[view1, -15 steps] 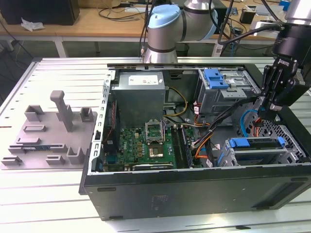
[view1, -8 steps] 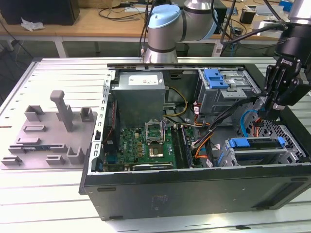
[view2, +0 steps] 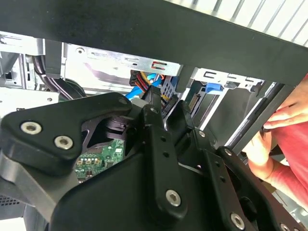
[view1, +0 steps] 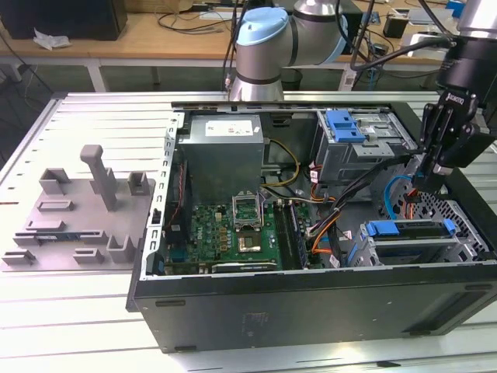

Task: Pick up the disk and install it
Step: 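Insert the first disk wire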

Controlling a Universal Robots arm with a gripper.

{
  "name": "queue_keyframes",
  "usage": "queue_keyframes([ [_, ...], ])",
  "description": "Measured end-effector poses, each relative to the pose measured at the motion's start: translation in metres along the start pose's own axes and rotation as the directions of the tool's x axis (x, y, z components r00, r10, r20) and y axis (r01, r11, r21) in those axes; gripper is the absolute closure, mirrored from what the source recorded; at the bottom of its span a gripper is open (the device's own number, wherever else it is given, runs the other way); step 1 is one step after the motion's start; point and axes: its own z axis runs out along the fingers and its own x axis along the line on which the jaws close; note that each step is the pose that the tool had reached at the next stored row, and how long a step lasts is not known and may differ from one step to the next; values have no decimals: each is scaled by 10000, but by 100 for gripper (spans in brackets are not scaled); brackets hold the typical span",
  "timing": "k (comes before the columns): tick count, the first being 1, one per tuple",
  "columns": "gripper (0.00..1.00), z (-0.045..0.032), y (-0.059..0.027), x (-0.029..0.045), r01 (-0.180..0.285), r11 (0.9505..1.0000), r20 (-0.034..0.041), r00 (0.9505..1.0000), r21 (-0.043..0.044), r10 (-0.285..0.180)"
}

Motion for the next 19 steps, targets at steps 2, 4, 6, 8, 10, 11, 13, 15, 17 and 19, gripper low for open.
queue_keyframes([
  [2, 67, 2, 8, 0, -4, 10000, -1, 10000, -1, 4],
  [4, 67, 3, 18, 1, -2, 10000, -3, 10000, 0, 2],
  [6, 69, 7, 28, 3, -2, 10000, -1, 10000, 0, 2],
  [8, 76, 7, 33, 4, -1, 10000, -3, 10000, 1, 1],
  [10, 83, 8, 35, 4, -1, 10000, -3, 10000, 1, 1],
  [11, 83, 8, 36, 5, -2, 10000, -3, 10000, 1, 2],
  [13, 83, 8, 36, 5, -2, 10000, -2, 10000, 1, 2],
  [15, 83, 8, 36, 4, -2, 10000, -2, 10000, 0, 2],
  [17, 83, 9, 38, 5, -3, 10000, -1, 10000, 0, 3],
  [19, 83, 10, 50, 9, -2, 10000, 12, 10000, -1, 2],
])
